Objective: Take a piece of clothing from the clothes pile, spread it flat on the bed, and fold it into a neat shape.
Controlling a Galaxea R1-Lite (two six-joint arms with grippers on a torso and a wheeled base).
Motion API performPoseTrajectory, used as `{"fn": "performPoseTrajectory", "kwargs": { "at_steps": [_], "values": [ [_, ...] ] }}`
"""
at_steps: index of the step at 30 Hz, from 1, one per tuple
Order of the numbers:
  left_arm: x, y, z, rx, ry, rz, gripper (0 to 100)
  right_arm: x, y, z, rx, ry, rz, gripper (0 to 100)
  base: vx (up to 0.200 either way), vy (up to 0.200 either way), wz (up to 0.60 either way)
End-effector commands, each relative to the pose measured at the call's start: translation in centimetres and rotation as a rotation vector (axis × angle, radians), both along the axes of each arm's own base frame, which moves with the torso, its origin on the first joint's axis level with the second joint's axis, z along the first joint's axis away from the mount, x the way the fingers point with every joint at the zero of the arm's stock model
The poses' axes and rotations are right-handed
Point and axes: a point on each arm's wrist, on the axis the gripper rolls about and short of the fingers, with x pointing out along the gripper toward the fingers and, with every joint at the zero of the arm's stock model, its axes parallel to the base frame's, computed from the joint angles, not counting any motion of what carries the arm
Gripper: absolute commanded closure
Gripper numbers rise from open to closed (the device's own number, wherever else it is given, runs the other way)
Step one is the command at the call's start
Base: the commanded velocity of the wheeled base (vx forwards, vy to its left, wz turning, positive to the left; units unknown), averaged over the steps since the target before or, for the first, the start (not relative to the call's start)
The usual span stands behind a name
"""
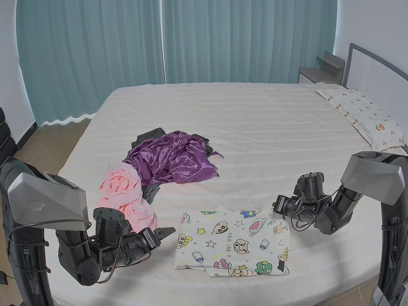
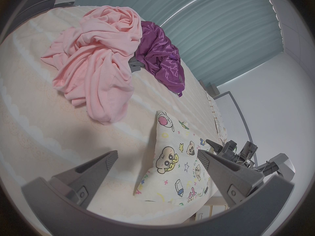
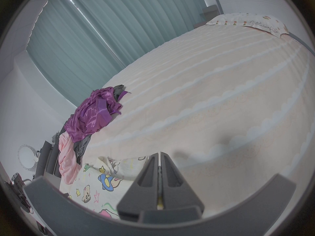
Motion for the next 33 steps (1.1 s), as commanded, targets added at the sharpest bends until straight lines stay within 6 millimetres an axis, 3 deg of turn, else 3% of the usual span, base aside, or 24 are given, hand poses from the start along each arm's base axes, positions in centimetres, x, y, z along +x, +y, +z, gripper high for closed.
{"fn": "performPoseTrajectory", "kwargs": {
  "at_steps": [1,5,6,9,13,16,17,19,21,22,24,26,27,29,30,31,33],
  "values": [
    [0.0,0.0,0.0,0.000,0.001,0.001,0,0.2,-0.1,0.2,0.007,-0.012,-0.007,100,0.000,0.000,0.00],
    [0.0,0.0,-0.1,0.000,0.001,0.001,0,0.3,0.0,0.2,0.021,-0.010,-0.015,100,0.000,0.000,0.00],
    [0.0,0.0,-0.1,0.000,0.001,0.001,0,0.3,0.0,0.2,0.021,-0.010,-0.015,0,0.000,0.000,0.00],
    [0.0,0.0,0.1,-0.001,-0.003,0.003,0,0.1,-0.1,0.6,0.024,-0.015,-0.017,0,0.000,0.000,0.00],
    [0.0,0.2,1.0,-0.003,-0.035,0.016,0,-0.9,-0.4,2.6,0.033,-0.045,-0.018,0,0.000,0.000,0.00],
    [-0.5,1.0,2.7,-0.009,-0.088,0.045,0,-2.0,-1.0,5.5,0.048,-0.098,-0.025,0,0.000,0.000,0.00],
    [-0.9,1.5,4.0,-0.023,-0.141,0.063,0,-3.3,-1.5,7.3,0.055,-0.128,-0.031,0,0.000,0.000,0.00],
    [-1.5,2.3,5.4,-0.035,-0.199,0.089,0,-4.7,-1.8,9.2,0.065,-0.163,-0.030,0,0.000,0.000,0.00],
    [-3.3,3.3,7.8,-0.011,-0.313,0.109,0,-7.9,-2.5,12.4,0.077,-0.232,-0.036,0,0.000,0.000,0.00],
    [-3.4,3.4,7.9,-0.007,-0.319,0.110,0,-8.1,-2.6,12.6,0.076,-0.235,-0.039,0,0.000,0.000,0.00],
    [-6.4,4.5,10.0,0.103,-0.443,0.118,0,-12.5,-3.2,15.4,0.077,-0.316,-0.044,0,0.000,0.000,0.00],
    [-8.0,5.1,11.7,0.147,-0.540,0.159,0,-15.5,-3.7,17.2,0.084,-0.390,-0.056,0,0.000,0.000,0.00],
    [-8.4,5.3,12.3,0.146,-0.567,0.181,0,-16.5,-4.0,17.6,0.083,-0.409,-0.061,0,0.000,0.000,0.00],
    [-10.2,6.1,14.1,0.183,-0.642,0.276,0,-20.4,-5.0,18.9,0.064,-0.491,-0.052,0,0.000,0.000,0.00],
    [-10.2,6.1,14.1,0.183,-0.642,0.276,0,-20.4,-5.0,18.9,0.064,-0.491,-0.052,0,0.000,0.000,0.00],
    [-12.1,6.9,15.1,0.267,-0.694,0.296,0,-23.4,-6.1,19.0,-0.029,-0.529,-0.057,0,0.000,0.000,0.00],
    [-12.7,7.1,15.4,0.292,-0.707,0.296,0,-24.3,-6.5,19.0,-0.061,-0.538,-0.063,0,0.000,0.000,0.00]
  ]
}}
